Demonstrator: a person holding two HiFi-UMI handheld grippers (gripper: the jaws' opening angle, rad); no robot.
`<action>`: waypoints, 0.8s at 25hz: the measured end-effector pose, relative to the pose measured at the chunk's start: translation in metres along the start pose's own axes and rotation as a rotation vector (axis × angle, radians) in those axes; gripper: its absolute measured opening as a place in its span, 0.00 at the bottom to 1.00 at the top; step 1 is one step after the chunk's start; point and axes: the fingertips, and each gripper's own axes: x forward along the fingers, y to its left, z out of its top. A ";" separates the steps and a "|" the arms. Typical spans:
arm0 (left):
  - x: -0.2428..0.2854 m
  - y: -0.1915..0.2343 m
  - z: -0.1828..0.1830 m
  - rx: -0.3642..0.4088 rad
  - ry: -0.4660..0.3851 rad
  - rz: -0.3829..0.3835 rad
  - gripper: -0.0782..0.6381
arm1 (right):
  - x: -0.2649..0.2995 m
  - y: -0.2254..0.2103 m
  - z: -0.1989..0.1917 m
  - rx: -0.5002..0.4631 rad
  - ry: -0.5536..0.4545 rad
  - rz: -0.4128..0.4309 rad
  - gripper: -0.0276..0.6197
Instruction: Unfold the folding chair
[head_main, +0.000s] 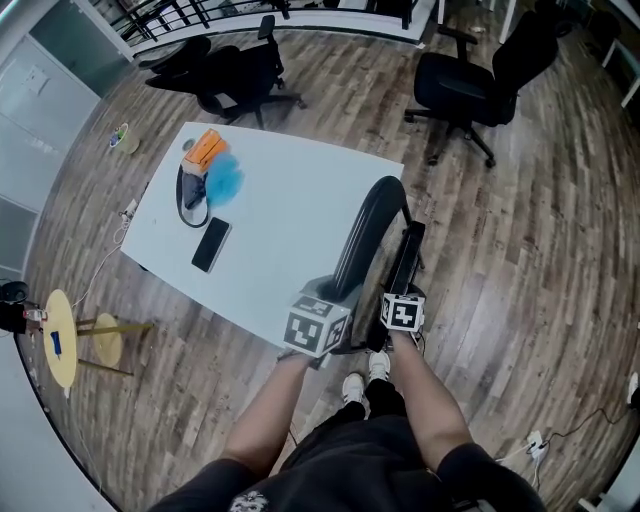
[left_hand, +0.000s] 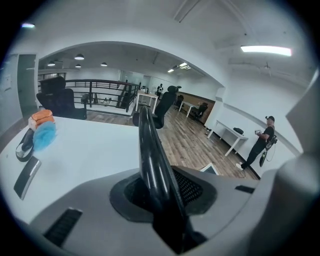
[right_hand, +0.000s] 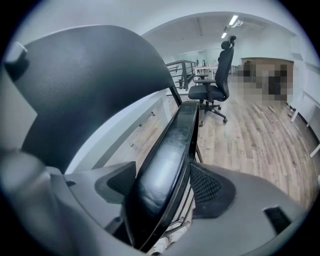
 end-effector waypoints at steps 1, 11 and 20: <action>0.001 -0.002 0.000 0.005 0.002 -0.001 0.26 | -0.003 -0.006 -0.001 0.003 -0.003 -0.008 0.55; 0.005 -0.012 -0.008 -0.002 -0.005 -0.042 0.26 | -0.034 -0.067 -0.026 0.032 -0.057 0.030 0.54; 0.020 -0.023 -0.013 -0.006 -0.005 -0.029 0.26 | -0.036 -0.099 -0.038 0.135 -0.119 0.303 0.54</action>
